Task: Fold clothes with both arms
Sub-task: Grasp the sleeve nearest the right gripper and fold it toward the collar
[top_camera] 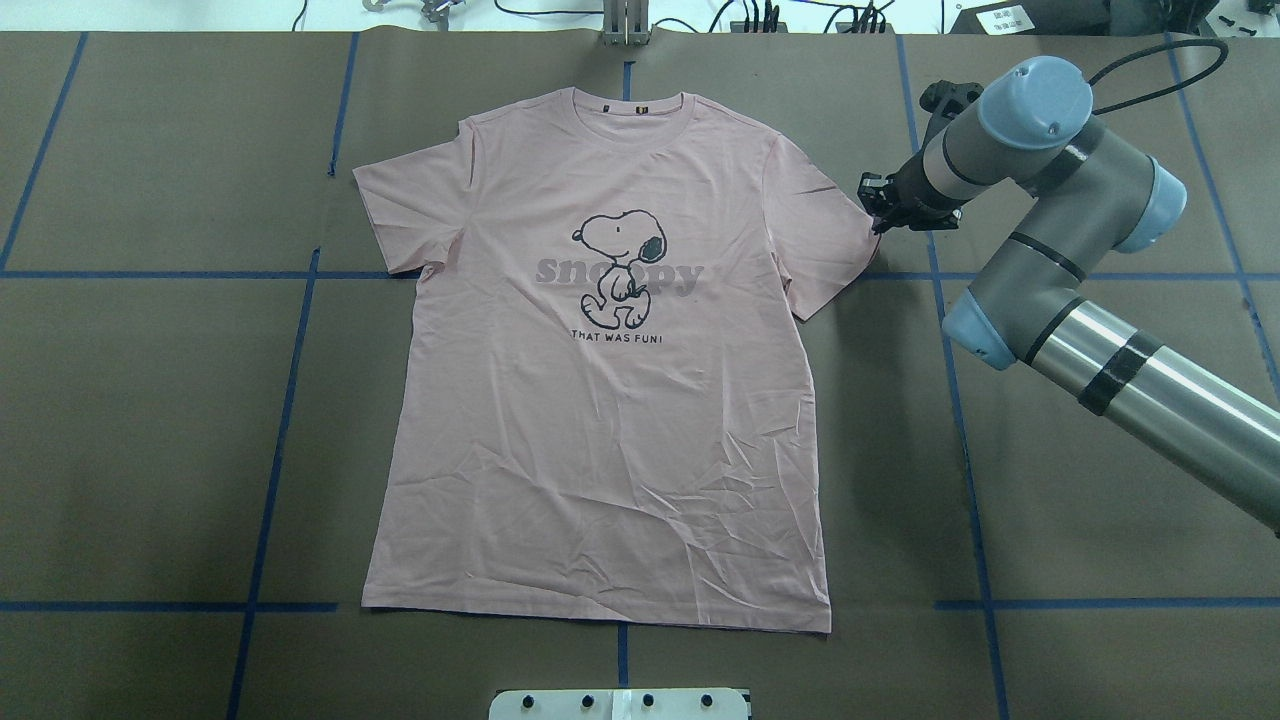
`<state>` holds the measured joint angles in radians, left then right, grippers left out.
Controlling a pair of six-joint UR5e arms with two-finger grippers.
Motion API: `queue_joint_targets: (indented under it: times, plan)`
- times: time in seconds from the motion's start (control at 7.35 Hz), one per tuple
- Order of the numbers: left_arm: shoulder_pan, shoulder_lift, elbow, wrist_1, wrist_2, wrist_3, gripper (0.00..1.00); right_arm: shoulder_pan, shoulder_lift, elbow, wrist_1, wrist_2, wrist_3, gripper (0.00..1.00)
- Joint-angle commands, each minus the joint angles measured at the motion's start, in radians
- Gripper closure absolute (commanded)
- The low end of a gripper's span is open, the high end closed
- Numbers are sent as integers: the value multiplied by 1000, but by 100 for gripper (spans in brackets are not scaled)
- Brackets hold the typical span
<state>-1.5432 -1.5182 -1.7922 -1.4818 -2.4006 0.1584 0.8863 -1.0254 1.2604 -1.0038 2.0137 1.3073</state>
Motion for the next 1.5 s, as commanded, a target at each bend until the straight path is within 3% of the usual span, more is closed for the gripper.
queue_joint_targets:
  times: [0.0,0.14,0.27,0.41,0.54,0.82,0.95,1.09,1.36]
  plan:
    - [0,3,-1,0,-6,1,0,-9,48,72,-83,10,52,100]
    - [0,3,0,0,-6,1,0,-35,77,89,-107,-7,90,100]
    - [0,3,-1,0,-6,1,0,-91,137,65,-120,-94,155,100]
    - [0,1,-1,0,-5,4,0,-124,209,-22,-116,-165,220,100]
    - [0,1,4,-2,0,22,0,-133,276,-104,-110,-180,236,100]
    - [0,3,7,0,1,23,0,-142,315,-151,-108,-237,236,100]
    - [0,3,8,-2,1,23,0,-142,356,-232,-64,-268,236,100]
    - [0,3,10,-2,-2,15,0,-142,363,-269,12,-292,236,1]
    - [2,1,-9,-88,-73,10,0,-141,366,-257,16,-294,244,0]
